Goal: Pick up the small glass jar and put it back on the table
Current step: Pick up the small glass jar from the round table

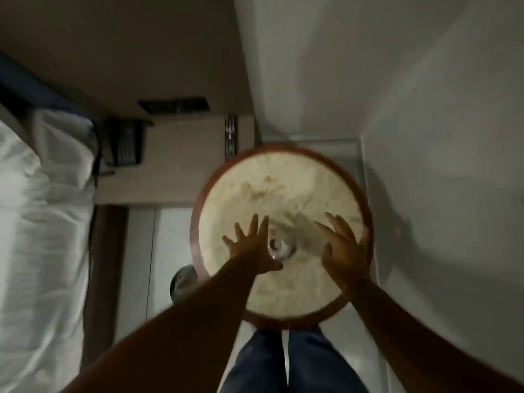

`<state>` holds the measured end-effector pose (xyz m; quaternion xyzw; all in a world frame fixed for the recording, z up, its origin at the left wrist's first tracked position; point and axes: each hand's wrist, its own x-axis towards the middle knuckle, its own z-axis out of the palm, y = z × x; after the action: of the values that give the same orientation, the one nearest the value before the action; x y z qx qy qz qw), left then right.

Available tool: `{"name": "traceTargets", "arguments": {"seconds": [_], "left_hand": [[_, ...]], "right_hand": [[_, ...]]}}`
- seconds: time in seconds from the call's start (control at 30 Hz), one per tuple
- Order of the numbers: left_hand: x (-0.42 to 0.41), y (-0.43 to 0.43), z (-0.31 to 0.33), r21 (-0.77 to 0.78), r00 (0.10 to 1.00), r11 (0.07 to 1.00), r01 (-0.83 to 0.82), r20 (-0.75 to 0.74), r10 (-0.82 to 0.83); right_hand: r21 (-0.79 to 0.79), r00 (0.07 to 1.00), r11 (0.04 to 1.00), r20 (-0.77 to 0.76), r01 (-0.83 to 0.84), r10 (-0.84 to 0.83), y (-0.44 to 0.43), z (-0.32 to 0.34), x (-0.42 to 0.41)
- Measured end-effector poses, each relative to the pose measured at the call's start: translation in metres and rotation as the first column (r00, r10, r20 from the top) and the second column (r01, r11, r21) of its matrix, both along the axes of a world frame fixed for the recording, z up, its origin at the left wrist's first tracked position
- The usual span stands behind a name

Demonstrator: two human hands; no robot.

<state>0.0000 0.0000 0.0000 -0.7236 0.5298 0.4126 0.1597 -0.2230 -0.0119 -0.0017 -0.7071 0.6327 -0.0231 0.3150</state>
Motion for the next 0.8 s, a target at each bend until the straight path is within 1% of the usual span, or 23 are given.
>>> {"name": "traceTargets", "arguments": {"seconds": [0.03, 0.07, 0.13, 0.17, 0.23, 0.3, 0.33, 0.43, 0.57, 0.67, 0.73, 0.8], "left_hand": [[-0.008, 0.006, -0.021, 0.046, 0.999, 0.998, 0.033, -0.001, -0.033], [-0.017, 0.010, -0.043, 0.047, 0.999, 0.998, 0.045, -0.002, -0.045], [-0.030, 0.024, -0.084, 0.037, 0.998, 0.998, 0.056, 0.032, -0.057], [-0.035, 0.028, -0.100, 0.028, 0.997, 0.997, 0.070, 0.040, -0.071], [-0.041, 0.035, -0.127, -0.021, 0.996, 0.997, 0.081, 0.048, -0.080], [-0.043, 0.035, -0.145, -0.102, 0.997, 0.993, 0.056, 0.053, -0.050], [-0.043, 0.034, -0.150, -0.138, 0.998, 0.990, 0.039, 0.058, -0.032], [-0.043, 0.037, -0.156, -0.261, 0.995, 0.963, 0.062, 0.097, -0.038], [-0.044, 0.036, -0.155, -0.361, 0.995, 0.932, 0.034, 0.100, 0.002], [-0.044, 0.034, -0.153, -0.389, 0.998, 0.921, 0.004, 0.059, 0.021], [-0.043, 0.036, -0.152, -0.388, 0.999, 0.921, -0.033, 0.021, 0.045], [-0.044, 0.041, -0.146, -0.395, 0.996, 0.914, -0.090, -0.022, 0.088]], "right_hand": [[0.023, 1.000, 1.000, 0.012, 0.009, -0.009, 0.013, -0.023, -0.002], [0.008, 1.000, 1.000, 0.024, 0.019, -0.019, 0.025, -0.047, -0.006], [0.051, 0.997, 0.996, 0.038, 0.068, -0.070, 0.057, -0.080, -0.008], [0.045, 0.991, 0.992, 0.060, 0.114, -0.117, 0.070, -0.096, -0.009], [0.044, 0.976, 0.980, 0.097, 0.192, -0.195, 0.084, -0.115, -0.010], [0.024, 0.968, 0.976, 0.126, 0.218, -0.219, 0.088, -0.128, -0.010], [0.009, 0.963, 0.972, 0.137, 0.234, -0.233, 0.088, -0.132, -0.009], [-0.045, 0.945, 0.963, 0.208, 0.267, -0.252, 0.089, -0.140, -0.007], [-0.004, 0.922, 0.955, 0.264, 0.295, -0.284, 0.085, -0.144, 0.001], [0.004, 0.907, 0.950, 0.297, 0.312, -0.299, 0.081, -0.144, 0.009], [0.074, 0.863, 0.930, 0.352, 0.361, -0.363, 0.074, -0.141, 0.017], [0.258, 0.770, 0.855, 0.374, 0.449, -0.517, 0.066, -0.140, 0.027]]}}
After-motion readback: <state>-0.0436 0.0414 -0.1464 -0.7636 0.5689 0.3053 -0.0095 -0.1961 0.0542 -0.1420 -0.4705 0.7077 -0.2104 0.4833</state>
